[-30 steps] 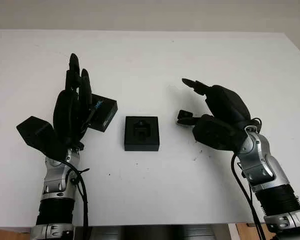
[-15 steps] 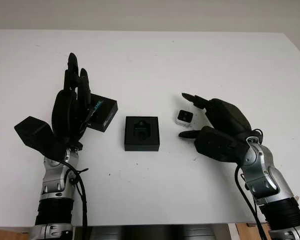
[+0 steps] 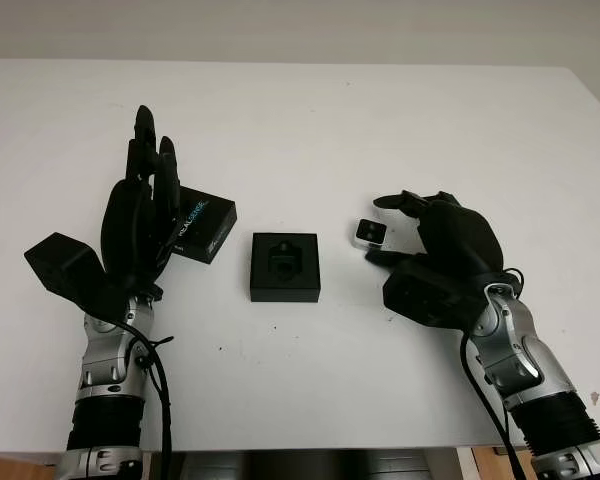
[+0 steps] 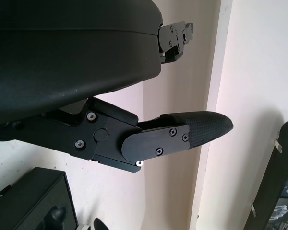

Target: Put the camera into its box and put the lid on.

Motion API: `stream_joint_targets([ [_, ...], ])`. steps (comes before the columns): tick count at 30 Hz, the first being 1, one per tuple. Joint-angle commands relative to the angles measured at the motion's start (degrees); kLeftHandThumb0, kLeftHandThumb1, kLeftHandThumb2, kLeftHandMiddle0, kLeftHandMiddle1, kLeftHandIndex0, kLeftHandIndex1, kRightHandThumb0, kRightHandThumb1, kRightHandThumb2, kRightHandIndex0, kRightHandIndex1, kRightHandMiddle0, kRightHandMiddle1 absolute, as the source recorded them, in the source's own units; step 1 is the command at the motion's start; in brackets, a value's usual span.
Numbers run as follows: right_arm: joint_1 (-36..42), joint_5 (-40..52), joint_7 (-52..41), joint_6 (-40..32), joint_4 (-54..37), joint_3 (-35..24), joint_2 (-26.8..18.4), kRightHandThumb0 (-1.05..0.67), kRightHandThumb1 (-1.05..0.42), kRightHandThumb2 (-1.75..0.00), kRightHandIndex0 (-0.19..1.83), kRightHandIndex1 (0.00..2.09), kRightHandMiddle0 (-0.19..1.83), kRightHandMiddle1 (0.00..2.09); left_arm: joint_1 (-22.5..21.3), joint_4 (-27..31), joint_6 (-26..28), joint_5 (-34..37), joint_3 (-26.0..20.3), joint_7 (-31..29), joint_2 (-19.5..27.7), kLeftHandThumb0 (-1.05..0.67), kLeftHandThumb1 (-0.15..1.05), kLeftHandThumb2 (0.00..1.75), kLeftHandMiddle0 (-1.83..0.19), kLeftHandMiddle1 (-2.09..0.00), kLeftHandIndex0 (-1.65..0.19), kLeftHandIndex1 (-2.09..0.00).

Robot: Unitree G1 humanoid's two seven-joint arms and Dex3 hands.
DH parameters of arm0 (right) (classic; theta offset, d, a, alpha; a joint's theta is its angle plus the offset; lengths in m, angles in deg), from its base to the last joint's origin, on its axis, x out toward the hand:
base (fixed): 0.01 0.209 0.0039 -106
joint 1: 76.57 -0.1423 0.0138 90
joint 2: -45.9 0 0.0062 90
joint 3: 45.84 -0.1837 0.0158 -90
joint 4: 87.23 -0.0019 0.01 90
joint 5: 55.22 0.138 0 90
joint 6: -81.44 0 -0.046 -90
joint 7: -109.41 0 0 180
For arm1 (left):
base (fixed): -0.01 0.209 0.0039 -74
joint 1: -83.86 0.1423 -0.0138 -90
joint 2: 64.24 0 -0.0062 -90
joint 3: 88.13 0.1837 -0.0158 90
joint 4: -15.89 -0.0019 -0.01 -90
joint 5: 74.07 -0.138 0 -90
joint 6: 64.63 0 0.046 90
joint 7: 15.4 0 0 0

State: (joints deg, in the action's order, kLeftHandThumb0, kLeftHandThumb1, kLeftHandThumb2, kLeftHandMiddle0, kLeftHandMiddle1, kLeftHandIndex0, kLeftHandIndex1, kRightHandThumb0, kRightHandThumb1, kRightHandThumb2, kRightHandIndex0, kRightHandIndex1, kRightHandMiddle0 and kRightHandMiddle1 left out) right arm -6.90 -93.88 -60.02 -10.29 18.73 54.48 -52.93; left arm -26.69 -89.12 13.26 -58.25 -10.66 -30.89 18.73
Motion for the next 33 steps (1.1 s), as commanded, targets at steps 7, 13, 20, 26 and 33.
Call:
stream_joint_targets([
  [7,-0.1,0.9,2.8,2.9,4.9,0.5,0.1,-0.57,-0.87,-0.05,0.18,0.84,0.33,0.82,-0.5,-0.2,-0.4,0.1,-0.1,-0.5,0.6,-0.73,1.05,0.57,0.19,0.00,0.19,0.00],
  [13,0.3,2.8,1.8,2.9,4.9,0.1,0.8,-0.57,-0.89,-0.06,0.28,0.52,0.42,0.75,-0.4,-0.1,-0.3,0.0,-0.2,-0.6,0.6,-0.73,1.05,0.57,0.19,0.00,0.19,0.00],
  [20,0.1,9.0,-1.4,4.2,6.9,-1.1,2.1,-0.52,-0.91,-0.06,0.27,0.36,0.42,0.75,-0.5,-0.4,-0.5,0.1,-0.3,-0.8,0.6,-0.72,1.05,0.57,0.19,0.00,0.19,0.00],
  [26,-1.0,13.6,-3.6,7.3,11.0,-2.1,3.0,-0.53,-0.92,-0.06,0.24,0.26,0.42,0.75,-0.5,0.0,0.1,0.3,-0.5,-0.3,0.4,-0.72,1.05,0.55,0.19,0.00,0.19,0.00],
  [33,-2.0,15.4,-3.9,10.4,14.8,-2.2,3.2,-0.56,-0.93,-0.06,0.25,0.23,0.42,0.82,-0.6,-0.2,-0.2,-0.2,-0.3,-0.1,0.5,-0.71,1.05,0.57,0.19,0.00,0.19,0.00],
])
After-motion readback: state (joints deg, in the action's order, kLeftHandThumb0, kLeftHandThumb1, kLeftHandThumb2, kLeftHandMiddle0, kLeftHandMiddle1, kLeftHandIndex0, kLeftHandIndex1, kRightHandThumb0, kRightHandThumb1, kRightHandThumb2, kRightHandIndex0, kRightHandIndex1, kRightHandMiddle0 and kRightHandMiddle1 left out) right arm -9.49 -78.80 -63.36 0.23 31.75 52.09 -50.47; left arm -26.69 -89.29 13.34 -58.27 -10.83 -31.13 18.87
